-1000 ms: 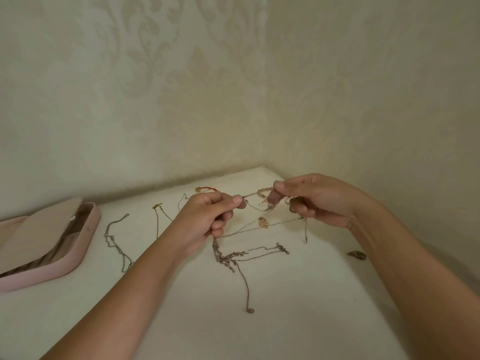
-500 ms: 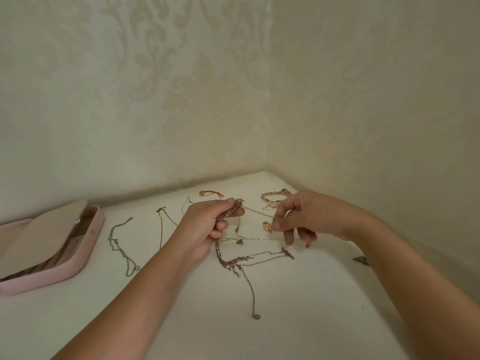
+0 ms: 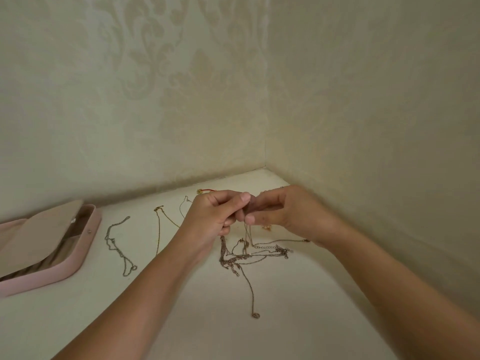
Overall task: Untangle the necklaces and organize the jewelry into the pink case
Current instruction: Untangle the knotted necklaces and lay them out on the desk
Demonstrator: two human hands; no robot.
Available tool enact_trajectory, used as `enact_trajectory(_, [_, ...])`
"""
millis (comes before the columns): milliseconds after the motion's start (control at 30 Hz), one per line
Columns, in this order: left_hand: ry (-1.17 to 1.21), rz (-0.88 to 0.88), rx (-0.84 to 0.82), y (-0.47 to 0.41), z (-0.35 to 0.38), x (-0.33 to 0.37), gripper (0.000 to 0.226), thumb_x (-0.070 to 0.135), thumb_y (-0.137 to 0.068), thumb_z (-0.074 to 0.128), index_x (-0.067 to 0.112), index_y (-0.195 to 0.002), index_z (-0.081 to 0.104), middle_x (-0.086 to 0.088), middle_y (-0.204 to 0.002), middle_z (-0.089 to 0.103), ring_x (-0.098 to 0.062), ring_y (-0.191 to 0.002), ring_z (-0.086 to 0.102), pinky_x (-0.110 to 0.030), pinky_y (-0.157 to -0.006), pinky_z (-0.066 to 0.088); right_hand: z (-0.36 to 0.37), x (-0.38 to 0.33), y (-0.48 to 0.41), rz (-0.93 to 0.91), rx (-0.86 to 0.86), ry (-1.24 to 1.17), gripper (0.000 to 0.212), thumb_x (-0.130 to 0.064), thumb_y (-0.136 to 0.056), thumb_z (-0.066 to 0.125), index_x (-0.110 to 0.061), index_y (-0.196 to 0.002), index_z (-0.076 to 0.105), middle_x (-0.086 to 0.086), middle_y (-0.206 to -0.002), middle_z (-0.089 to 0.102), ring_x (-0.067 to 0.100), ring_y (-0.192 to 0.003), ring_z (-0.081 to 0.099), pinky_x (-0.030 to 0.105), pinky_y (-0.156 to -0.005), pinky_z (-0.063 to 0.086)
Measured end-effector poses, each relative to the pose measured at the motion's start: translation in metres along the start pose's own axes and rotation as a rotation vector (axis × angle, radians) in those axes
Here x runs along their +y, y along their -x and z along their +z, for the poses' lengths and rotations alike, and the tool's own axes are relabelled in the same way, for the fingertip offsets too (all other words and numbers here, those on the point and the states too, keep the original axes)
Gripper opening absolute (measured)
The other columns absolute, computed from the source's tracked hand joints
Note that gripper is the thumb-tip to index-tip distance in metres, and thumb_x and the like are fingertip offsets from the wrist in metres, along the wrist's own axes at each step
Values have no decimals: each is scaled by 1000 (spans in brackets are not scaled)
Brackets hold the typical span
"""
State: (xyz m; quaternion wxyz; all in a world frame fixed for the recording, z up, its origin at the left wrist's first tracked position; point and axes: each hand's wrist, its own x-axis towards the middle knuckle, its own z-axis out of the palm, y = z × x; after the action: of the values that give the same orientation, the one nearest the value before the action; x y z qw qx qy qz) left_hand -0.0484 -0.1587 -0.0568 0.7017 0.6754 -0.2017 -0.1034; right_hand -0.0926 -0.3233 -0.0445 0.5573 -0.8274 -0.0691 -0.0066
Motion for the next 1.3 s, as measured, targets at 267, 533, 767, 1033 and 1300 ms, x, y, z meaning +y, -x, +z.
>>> enact_trajectory(267, [-32, 26, -1, 3, 2, 3, 20, 32, -75, 67, 14, -82, 75, 3, -44, 41, -8, -40, 28, -17, -41, 21, -2, 3, -1, 85, -28, -262, 3, -14, -79, 73, -13, -78, 76, -1, -78, 70, 13, -83, 65, 30, -86, 51])
enact_trajectory(533, [55, -94, -34, 0, -1, 3, 31, 36, -82, 61, 13, -64, 49, 4, -41, 35, -7, -35, 23, -19, -39, 15, -12, 1, -2, 162, 49, -481, 8, -6, -81, 69, -12, -83, 74, -1, -79, 70, 8, -73, 64, 20, -75, 52])
enact_trajectory(767, [373, -14, -175, -2, -8, 6, 11, 28, -80, 64, 27, -87, 72, 5, -73, 57, -3, -54, 38, -12, -41, 28, -10, 2, -2, 145, -53, -409, 3, -10, -77, 71, -12, -77, 70, -1, -73, 67, 10, -71, 63, 23, -74, 51])
enact_trajectory(1033, [98, -1, -264, 4, -5, 7, 51, 28, -87, 54, 45, -135, 46, 6, -54, 26, -5, -46, 21, -15, -40, 20, -13, 5, -4, 40, 74, -508, 9, -12, -80, 68, -7, -87, 67, 4, -81, 66, 11, -78, 63, 23, -79, 51])
enact_trajectory(1300, [-190, 71, -103, 1, -3, -3, 55, 19, -90, 63, 46, -134, 47, 7, -58, 41, -9, -47, 28, -18, -43, 26, -2, 5, -7, -93, 183, -264, 8, -4, -89, 62, -8, -83, 65, 9, -77, 68, 14, -72, 65, 21, -70, 53])
